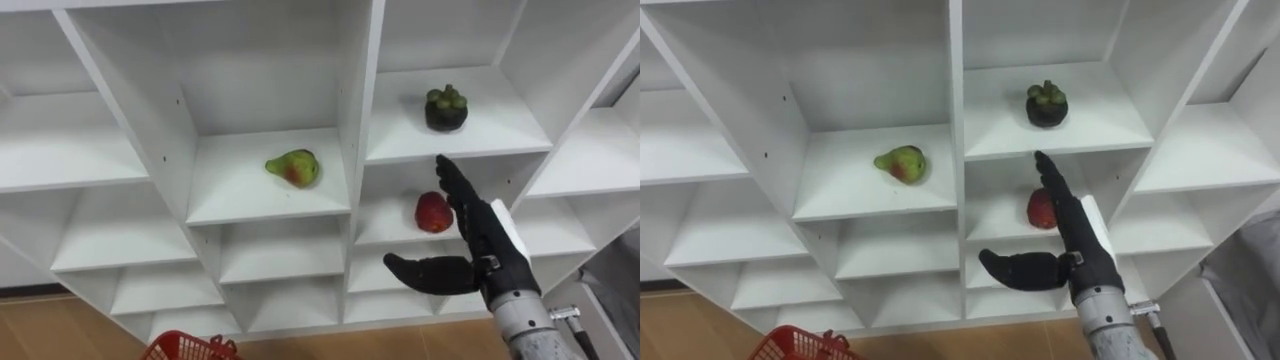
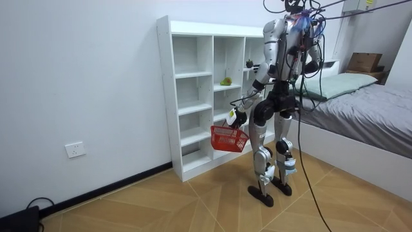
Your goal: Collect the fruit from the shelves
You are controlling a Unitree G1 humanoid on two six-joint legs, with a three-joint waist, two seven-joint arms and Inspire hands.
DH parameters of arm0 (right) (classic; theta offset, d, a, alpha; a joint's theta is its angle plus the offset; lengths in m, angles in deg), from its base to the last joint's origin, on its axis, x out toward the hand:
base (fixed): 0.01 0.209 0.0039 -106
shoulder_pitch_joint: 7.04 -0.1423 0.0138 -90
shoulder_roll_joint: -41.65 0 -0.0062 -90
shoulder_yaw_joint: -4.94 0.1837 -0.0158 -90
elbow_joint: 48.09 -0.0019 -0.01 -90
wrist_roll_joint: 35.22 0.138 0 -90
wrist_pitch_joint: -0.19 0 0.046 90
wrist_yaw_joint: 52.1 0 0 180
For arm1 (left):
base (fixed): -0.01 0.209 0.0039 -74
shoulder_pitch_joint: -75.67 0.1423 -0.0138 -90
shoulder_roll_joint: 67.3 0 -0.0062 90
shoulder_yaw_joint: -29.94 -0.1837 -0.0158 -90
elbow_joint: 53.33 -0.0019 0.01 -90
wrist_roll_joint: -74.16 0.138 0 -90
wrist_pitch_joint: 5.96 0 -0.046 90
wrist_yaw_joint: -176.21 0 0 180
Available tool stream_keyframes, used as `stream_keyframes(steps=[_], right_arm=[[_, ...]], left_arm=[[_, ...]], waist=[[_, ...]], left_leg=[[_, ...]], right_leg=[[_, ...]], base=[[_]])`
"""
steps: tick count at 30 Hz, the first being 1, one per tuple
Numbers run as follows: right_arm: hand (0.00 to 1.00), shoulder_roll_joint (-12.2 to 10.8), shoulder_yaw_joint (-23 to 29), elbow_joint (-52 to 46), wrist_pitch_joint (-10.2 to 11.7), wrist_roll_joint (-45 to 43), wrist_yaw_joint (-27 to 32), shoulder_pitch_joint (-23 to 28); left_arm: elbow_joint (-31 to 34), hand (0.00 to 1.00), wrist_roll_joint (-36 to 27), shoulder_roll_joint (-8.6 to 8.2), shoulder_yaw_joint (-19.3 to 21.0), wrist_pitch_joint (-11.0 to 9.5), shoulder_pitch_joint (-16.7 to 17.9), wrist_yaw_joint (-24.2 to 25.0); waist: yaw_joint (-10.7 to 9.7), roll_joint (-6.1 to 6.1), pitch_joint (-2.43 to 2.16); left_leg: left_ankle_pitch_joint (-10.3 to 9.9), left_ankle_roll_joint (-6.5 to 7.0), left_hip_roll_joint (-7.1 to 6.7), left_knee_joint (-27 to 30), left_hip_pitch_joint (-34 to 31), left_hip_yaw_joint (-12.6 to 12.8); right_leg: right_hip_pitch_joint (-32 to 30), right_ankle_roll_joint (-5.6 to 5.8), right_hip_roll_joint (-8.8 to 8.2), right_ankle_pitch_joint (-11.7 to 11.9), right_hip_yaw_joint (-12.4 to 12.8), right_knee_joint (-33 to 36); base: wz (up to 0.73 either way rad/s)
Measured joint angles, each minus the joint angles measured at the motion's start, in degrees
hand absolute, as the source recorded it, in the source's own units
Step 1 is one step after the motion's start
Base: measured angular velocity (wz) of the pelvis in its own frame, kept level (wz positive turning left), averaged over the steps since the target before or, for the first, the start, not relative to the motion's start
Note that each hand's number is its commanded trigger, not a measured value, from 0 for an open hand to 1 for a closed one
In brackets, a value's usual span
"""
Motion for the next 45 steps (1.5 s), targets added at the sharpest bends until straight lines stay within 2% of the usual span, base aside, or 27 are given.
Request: stream_keyframes(steps=[9,13,21,26,30,34,45], right_arm=[[0.0,0.6,-0.52,-2.29,0.19,-0.2,2.36,-0.44],[0.0,1.83,-0.56,-4.21,0.18,-0.19,2.33,-0.45],[0.0,1.87,-0.49,-6.2,0.74,-2.29,2.54,-1.94],[0.0,1.82,-0.37,-6.27,1.01,-2.28,6.07,-6.2],[0.0,1.8,-0.01,-6.28,2.87,-2.23,8.63,-8.66],[0.0,1.83,0.71,-6.11,2.94,-1.89,9.69,-9.37],[0.0,1.91,1.85,-3.46,2.4,-1.2,14.56,-9.49]], left_arm=[[-1.06,1.0,-0.03,-0.03,-0.5,-0.03,-0.37,0.0],[-1.83,1.0,-0.03,-0.09,-0.82,-0.02,-0.84,0.35],[-1.09,1.0,0.03,-0.16,-1.33,-0.07,-0.97,1.71],[-1.12,1.0,0.02,0.06,-1.65,-0.26,-1.17,1.55],[-1.13,1.0,-0.01,0.06,-1.62,-0.26,-1.26,1.59],[-1.2,1.0,0.15,0.03,-0.57,-0.15,-1.15,1.59],[-1.04,1.0,0.16,0.05,-0.53,1.03,-0.8,0.7]], waist=[[0.52,0.05,-0.01],[1.45,0.0,0.02],[1.62,-0.4,0.17],[1.59,-0.61,0.32],[1.63,-0.78,0.42],[1.97,-1.0,0.55],[3.14,-1.37,0.41]], left_leg=[[0.0,0.0,0.05,0.0,0.03,0.1],[0.0,0.0,0.06,0.01,0.04,0.16],[0.0,0.0,0.06,0.06,-0.56,0.24],[0.01,0.01,0.06,0.03,-0.78,0.02],[0.01,0.0,0.06,0.01,-0.85,-0.2],[0.01,0.0,0.05,0.01,-0.88,-0.27],[0.02,-0.01,0.0,0.35,-0.8,-0.69]], right_leg=[[-0.03,-0.03,0.07,0.04,0.22,0.01],[-0.1,-0.01,0.06,0.07,0.37,0.03],[-0.57,-0.03,0.1,0.2,0.32,0.03],[-0.75,-0.02,0.12,0.24,0.18,-0.04],[-0.74,-0.02,0.12,0.24,-0.1,-0.13],[-0.75,-0.02,0.13,0.23,-0.27,-0.16],[-0.65,-0.02,0.01,0.24,-0.98,-0.15]], base=[[0.0],[-0.02],[0.0],[0.0],[0.03],[0.0],[0.01]])
